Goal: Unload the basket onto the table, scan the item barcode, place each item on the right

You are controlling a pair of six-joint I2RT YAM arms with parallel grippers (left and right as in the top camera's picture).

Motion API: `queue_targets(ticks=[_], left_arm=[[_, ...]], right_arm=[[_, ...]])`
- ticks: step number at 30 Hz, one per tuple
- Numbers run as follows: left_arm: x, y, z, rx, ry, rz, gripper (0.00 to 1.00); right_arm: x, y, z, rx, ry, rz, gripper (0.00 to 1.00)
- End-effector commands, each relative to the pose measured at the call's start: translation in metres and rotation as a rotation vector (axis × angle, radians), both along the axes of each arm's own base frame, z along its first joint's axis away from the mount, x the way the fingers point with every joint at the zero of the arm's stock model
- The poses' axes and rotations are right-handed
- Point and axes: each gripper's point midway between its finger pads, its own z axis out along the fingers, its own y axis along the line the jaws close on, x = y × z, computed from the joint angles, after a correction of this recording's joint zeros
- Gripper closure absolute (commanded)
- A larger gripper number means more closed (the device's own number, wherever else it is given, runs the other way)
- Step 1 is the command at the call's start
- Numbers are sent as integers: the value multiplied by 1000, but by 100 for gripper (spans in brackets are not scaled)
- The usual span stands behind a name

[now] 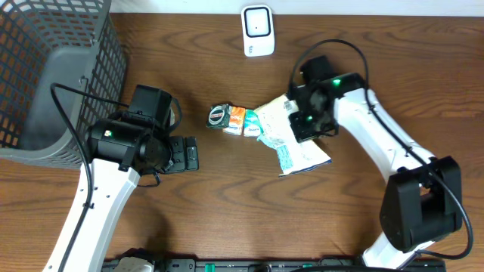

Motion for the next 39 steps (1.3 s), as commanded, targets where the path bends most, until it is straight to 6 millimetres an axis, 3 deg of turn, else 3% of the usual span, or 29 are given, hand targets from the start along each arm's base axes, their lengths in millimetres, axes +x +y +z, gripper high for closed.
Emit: queue_targets(ticks=[1, 11, 17, 25, 26, 28, 30, 36, 37, 39], left_arm=[[-1, 0, -2, -8, 13, 11, 3], [-1, 0, -2, -8, 13, 11, 2], [-1, 0, -2, -8, 13, 11, 2], [-1, 0, -2, -8, 13, 11, 2], [-1, 0, -2, -8, 13, 11, 2], [-1, 0, -2, -7, 13, 10, 2], [-1, 0, -2, -8, 13, 11, 2], [-1, 0, -2, -8, 13, 11, 2], [-1, 0, -2, -8, 13, 11, 2], [-1, 0, -2, -8, 13, 11, 2]], right_arm=[[-7, 17, 12, 232, 41, 75, 99], [3, -22, 9, 256, 51, -26, 99], [3, -69, -15, 73, 60, -128, 99], [-4, -78, -50, 43, 62, -217, 95], [-2, -81, -51, 32, 61, -259, 87], [3, -81, -47, 33, 51, -280, 75], [8, -82, -39, 28, 46, -302, 69], [24, -97, 13, -68, 31, -369, 63], [25, -97, 23, -69, 30, -369, 65], [25, -95, 35, -56, 34, -366, 83]])
